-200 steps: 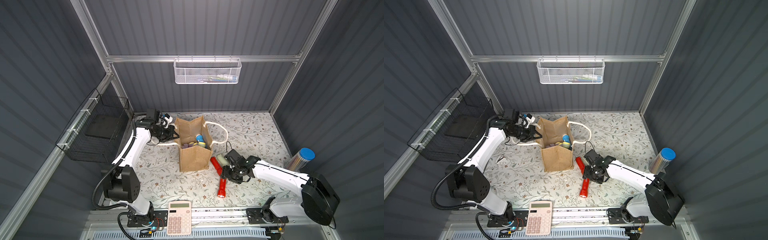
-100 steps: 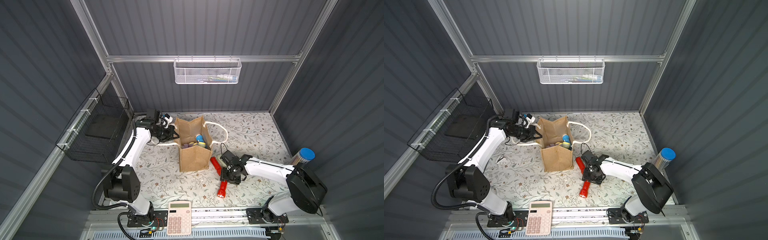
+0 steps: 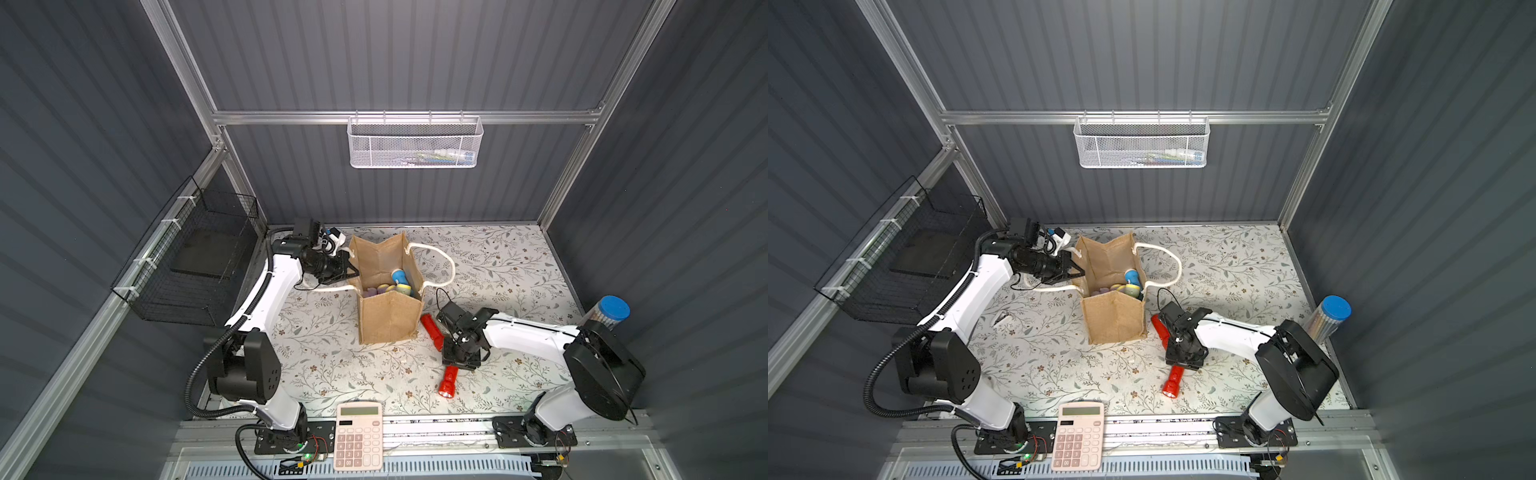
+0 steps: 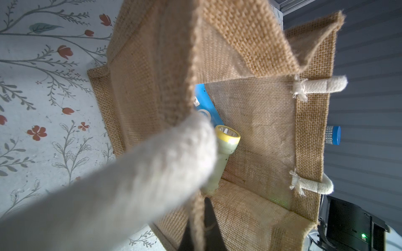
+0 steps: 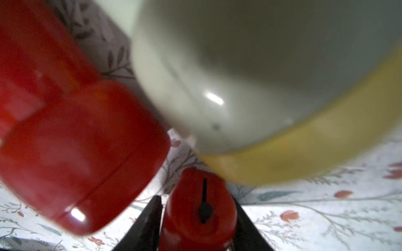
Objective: Put the flashlights into the tote bags
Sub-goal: Pick up the flashlight from the center of the board.
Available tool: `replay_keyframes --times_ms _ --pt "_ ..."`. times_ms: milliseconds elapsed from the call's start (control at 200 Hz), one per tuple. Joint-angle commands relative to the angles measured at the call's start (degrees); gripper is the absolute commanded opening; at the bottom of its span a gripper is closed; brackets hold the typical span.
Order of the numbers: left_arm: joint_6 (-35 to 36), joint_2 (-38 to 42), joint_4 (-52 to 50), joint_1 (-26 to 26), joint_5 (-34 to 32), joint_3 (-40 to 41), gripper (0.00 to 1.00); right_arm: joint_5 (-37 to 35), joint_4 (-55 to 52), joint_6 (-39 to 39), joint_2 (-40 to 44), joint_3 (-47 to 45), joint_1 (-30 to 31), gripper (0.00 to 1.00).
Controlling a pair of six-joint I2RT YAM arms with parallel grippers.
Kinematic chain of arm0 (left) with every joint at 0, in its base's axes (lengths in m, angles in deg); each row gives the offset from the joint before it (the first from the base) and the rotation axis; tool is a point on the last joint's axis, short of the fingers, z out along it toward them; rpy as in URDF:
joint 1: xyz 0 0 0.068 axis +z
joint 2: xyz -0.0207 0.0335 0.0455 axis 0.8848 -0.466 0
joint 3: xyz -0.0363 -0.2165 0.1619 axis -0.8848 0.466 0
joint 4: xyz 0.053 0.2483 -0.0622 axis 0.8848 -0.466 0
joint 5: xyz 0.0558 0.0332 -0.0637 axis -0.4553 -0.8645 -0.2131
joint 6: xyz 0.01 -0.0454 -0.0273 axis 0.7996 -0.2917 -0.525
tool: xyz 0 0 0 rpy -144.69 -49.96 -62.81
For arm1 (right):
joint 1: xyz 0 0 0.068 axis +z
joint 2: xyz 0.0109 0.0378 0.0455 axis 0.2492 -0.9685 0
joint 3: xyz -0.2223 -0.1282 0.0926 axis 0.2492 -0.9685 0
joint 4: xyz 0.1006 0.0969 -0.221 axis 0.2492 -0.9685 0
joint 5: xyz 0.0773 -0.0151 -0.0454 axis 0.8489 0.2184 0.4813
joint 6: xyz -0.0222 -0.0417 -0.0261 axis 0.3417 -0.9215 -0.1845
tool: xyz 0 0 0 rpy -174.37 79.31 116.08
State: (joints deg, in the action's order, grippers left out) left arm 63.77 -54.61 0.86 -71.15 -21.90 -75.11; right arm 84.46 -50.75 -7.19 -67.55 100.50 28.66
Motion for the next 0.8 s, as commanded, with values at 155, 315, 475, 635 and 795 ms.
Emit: replay_keyframes --times_ms 155,315,475,635,795 --pt "0.09 -0.63 1.51 0.49 0.95 -1.32 0.0 -1.31 -2.01 1.12 -1.5 -2.23 0.41 0.42" --pt "0.05 -0.76 1.73 0.49 0.97 -0.92 0.0 -3.71 -4.08 1.96 -0.35 -2.27 0.41 0.32" --pt "0.19 -0.81 1.6 0.49 1.06 -1.32 0.0 -7.74 -6.57 2.33 3.64 -1.82 0.22 0.24" --pt "0.13 -0.76 1.6 0.48 1.14 -1.32 0.0 -10.11 -9.14 3.78 8.86 -2.35 0.15 0.19" --pt "0.2 -0.22 1.42 0.49 1.78 -1.84 0.0 -15.1 -13.41 3.59 14.36 -0.07 -0.49 0.18"
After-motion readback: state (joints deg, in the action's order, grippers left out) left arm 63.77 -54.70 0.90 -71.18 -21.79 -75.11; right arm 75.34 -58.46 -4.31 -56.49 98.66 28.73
